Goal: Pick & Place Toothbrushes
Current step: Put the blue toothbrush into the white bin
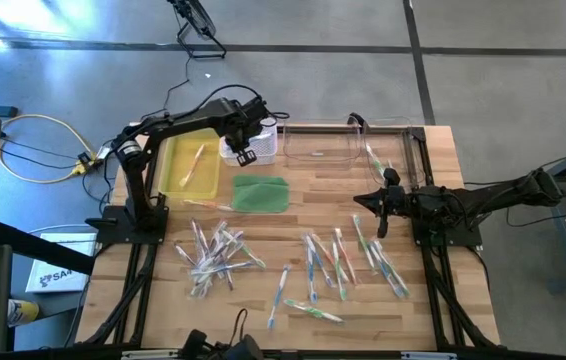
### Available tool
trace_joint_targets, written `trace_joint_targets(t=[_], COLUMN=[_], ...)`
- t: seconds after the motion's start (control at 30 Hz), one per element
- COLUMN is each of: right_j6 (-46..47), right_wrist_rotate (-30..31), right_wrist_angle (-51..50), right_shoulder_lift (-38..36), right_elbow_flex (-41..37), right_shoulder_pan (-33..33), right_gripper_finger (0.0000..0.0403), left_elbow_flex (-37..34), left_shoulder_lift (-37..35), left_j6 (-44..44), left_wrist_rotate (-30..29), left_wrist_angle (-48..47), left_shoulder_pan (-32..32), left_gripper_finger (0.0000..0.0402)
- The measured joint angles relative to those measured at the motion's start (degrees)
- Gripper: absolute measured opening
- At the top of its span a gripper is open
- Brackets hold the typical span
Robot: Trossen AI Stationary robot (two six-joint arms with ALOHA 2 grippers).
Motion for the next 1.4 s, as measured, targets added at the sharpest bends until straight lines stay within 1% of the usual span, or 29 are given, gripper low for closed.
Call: trace_joint_targets(t=[0.17, 0.23, 0.37, 0.57, 0.7, 0.87, 1.27, 1.4], right_j6=[0.0, 0.0, 0.0, 0.0, 0.0, 0.0, 0.0, 0.0], right_wrist_rotate=[0.0, 0.0, 0.0, 0.0, 0.0, 0.0, 0.0, 0.0], right_wrist_angle=[0.0, 0.0, 0.0, 0.0, 0.0, 0.0, 0.0, 0.1], right_shoulder_lift=[0.0, 0.0, 0.0, 0.0, 0.0, 0.0, 0.0, 0.0], right_elbow_flex=[0.0, 0.0, 0.0, 0.0, 0.0, 0.0, 0.0, 0.0], right_shoulder_pan=[0.0, 0.0, 0.0, 0.0, 0.0, 0.0, 0.0, 0.0], right_gripper_finger=[0.0002, 0.0002, 0.0002, 0.0002, 0.0002, 0.0002, 0.0002, 0.0002], left_elbow_flex=[0.0, 0.0, 0.0, 0.0, 0.0, 0.0, 0.0, 0.0], left_shoulder_lift=[0.2, 0.2, 0.2, 0.2, 0.2, 0.2, 0.2, 0.2], left_j6=[-0.5, -1.3, -1.8, -2.7, -2.2, 0.1, 0.2, 1.6], left_wrist_rotate=[0.2, 0.2, 0.2, -0.6, -0.7, -0.5, 0.4, 1.0], left_wrist_angle=[0.7, 0.7, 0.3, 0.2, 0.3, 0.2, 0.2, -0.1], left_shoulder_pan=[0.0, 0.0, 0.0, 0.0, 0.0, 0.0, 0.0, 0.0], left_gripper_finger=[0.0002, 0.0008, 0.0036, 0.0092, 0.0115, 0.0121, 0.0122, 0.0122])
